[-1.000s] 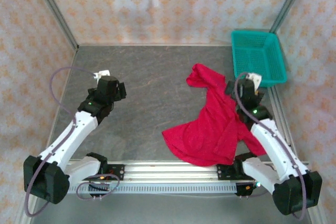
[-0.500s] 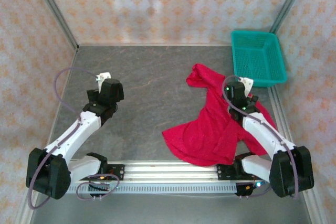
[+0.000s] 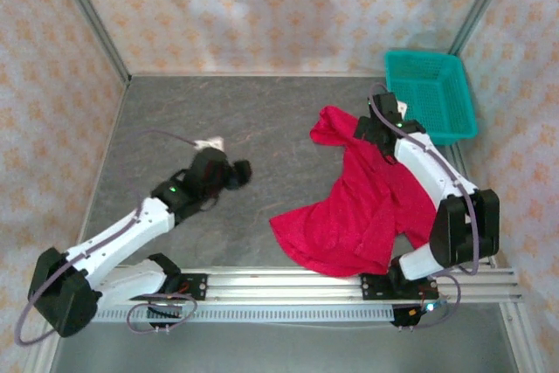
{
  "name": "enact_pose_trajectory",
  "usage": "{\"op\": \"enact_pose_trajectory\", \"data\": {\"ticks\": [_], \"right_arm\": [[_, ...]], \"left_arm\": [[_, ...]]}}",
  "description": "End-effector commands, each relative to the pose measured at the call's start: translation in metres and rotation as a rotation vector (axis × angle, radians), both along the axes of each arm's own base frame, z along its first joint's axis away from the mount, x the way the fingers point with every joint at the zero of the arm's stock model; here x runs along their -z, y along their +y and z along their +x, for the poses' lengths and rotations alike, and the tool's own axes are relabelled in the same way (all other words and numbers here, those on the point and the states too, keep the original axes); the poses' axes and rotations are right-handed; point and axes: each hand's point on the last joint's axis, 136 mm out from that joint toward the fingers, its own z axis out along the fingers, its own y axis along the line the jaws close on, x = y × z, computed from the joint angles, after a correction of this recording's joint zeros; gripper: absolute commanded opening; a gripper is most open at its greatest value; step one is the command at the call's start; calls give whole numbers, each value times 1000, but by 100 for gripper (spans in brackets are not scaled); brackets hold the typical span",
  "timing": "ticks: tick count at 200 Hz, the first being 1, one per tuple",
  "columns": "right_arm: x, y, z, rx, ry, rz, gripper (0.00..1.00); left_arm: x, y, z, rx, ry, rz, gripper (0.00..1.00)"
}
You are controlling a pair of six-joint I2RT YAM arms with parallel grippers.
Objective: Fold the inside-out t-shirt
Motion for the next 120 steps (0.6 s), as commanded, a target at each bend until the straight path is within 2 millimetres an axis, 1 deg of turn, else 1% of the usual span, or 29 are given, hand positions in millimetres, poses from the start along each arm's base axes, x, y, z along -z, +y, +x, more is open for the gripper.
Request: {"op": "enact_pose_trajectory", "data": {"ticks": [1,15,30,39,45,62,70,90,102,104,106,108,120], "right_arm": [[6,-12,-30,86,111,127,100],[5,-26,-35,154,98,202,100],[3,-43,-41,219,78,239,100],[3,-50,-45,252,70,262,100],[3,-55,-47,272,62,279,100],[1,-66,-53,321,37,309,100],[1,-72,-57,344,27,316,100],[-2,-82,-62,378,3,337,100],[-3,-86,-64,391,-5,349,100],[-4,-87,-64,393,-7,351,100],[-5,-88,-64,394,-9,353,100],[-5,-88,-64,395,-10,354,100],[-6,-90,-64,403,-14,362,100]], "left_arm": [[-3,-83,-41,205,37,-141,75],[-7,-137,-69,348,43,-165,77],[-12,-189,-95,483,61,-172,78],[-15,-217,-107,558,56,-156,78],[-13,-234,-115,599,57,-137,78],[2,-269,-124,667,83,-116,78],[5,-285,-127,697,96,-133,78],[23,-320,-137,772,151,-155,77],[30,-341,-146,820,188,-178,76],[28,-344,-147,827,190,-187,76],[36,-347,-148,831,205,-179,76],[40,-350,-150,835,215,-178,75],[56,-360,-153,842,252,-174,74]]}}
